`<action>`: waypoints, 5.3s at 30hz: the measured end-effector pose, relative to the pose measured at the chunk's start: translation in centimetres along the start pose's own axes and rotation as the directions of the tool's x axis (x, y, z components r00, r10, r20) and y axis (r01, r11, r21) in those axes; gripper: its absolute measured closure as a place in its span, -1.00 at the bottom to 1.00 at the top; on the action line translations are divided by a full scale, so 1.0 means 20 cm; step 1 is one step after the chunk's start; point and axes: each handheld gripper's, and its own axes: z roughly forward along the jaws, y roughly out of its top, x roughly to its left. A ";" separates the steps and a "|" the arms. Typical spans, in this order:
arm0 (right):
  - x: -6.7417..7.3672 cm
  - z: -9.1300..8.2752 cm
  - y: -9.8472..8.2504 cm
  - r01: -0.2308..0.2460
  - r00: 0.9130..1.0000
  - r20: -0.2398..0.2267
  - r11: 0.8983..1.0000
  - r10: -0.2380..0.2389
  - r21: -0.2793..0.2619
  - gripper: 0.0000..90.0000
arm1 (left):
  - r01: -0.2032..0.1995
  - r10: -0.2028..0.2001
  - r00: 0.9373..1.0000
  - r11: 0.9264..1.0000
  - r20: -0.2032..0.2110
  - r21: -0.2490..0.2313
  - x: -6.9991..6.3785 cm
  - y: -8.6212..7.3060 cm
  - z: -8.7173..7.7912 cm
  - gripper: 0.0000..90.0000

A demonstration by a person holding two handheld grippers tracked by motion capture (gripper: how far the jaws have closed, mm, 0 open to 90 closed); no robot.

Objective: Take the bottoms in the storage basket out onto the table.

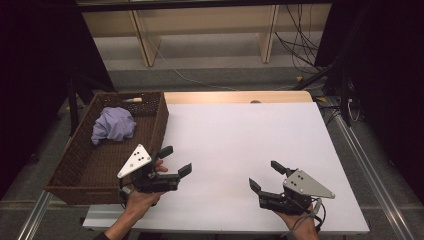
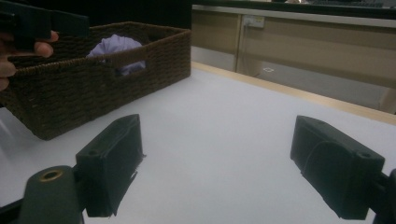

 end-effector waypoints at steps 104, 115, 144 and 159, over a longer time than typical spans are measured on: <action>0.01 0.00 -0.01 0.008 1.000 0.002 1.000 -0.008 0.012 -0.60 | 0.160 -0.079 0.937 0.963 -0.340 0.216 0.80 0.33 0.01 -0.74; 0.01 0.00 -0.01 0.005 1.000 0.002 1.000 -0.005 0.016 -0.60 | 0.177 -0.076 0.916 0.957 -0.394 0.228 0.87 0.31 -0.03 -0.74; 0.01 0.00 -0.01 0.004 1.000 0.007 1.000 -0.004 0.020 -0.59 | 0.278 -0.103 0.847 0.922 -0.521 0.269 1.04 0.22 -0.11 -0.74; 0.02 0.02 -0.02 0.016 1.000 -0.006 0.999 -0.016 0.036 -0.59 | 0.332 -0.080 0.807 0.881 -0.586 0.337 1.16 0.22 -0.08 -0.73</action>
